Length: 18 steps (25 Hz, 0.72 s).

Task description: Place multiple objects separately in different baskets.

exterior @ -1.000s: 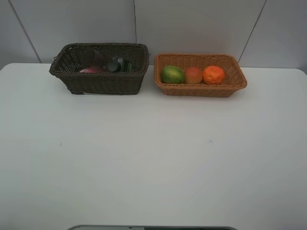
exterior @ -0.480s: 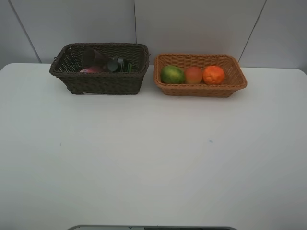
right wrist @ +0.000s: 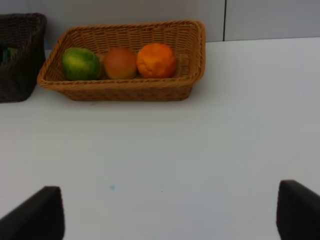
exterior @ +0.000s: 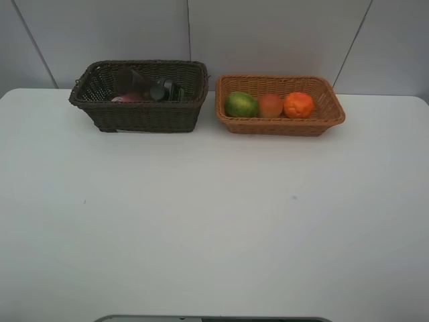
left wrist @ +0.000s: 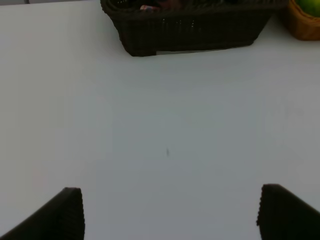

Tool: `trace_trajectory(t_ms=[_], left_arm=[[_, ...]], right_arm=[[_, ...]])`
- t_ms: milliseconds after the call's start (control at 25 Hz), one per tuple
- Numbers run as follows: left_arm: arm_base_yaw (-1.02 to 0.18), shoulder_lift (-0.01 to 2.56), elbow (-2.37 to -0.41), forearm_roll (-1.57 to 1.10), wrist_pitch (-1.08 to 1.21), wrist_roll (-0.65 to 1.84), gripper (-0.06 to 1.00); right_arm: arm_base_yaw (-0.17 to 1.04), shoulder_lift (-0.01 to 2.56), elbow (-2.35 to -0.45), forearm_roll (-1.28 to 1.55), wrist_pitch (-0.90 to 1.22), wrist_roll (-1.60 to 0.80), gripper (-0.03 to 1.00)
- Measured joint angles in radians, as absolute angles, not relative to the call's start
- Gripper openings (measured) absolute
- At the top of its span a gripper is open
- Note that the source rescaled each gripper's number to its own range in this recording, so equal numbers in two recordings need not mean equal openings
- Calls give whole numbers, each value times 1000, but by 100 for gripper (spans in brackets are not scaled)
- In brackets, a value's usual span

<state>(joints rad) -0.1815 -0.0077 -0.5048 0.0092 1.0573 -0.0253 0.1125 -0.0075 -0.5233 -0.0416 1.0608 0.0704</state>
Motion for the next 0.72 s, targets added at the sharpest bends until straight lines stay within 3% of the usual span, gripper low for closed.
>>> trace_trajectory(t_ms=[720], left_arm=[[-182,-8,-505,9,1057,-25,85]], right_arm=[[112,-8,-523,-42,1061,70,85]])
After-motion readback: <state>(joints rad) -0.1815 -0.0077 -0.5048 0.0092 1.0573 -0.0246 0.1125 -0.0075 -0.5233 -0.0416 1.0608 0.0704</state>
